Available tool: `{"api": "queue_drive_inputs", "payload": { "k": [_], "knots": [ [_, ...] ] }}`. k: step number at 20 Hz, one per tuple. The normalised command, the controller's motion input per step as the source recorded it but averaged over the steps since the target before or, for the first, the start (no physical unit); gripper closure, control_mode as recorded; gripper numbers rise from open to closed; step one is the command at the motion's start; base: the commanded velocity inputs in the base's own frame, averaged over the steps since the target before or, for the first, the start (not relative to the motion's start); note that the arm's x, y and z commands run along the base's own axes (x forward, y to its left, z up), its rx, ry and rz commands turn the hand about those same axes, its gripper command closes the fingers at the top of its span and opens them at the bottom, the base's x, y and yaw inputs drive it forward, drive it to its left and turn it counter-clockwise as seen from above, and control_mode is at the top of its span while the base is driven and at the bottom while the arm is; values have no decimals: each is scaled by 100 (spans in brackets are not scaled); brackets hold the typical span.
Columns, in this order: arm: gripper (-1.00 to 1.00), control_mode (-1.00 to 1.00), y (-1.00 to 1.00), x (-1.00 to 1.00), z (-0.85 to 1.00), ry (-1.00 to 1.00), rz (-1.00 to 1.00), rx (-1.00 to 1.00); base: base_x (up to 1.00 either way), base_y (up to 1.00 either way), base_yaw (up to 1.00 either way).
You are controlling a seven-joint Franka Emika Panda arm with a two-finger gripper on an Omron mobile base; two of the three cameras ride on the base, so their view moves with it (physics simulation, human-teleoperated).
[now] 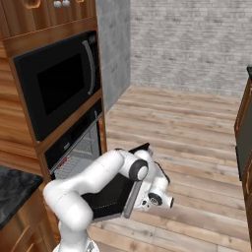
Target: Place the fish on the rack of the oven, and slide the rack back inside. Close the oven door.
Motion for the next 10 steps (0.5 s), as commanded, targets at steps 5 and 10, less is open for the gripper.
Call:
{"api": "queue_drive_inputs", "payload": {
  "k": [5, 10],
  "knots": [
    [-100, -100, 100, -2, 100, -20, 0, 4, 0, 0, 0],
    [-100, -100, 100, 0, 100, -21, 0, 4, 0, 0, 0]
  ]
}}
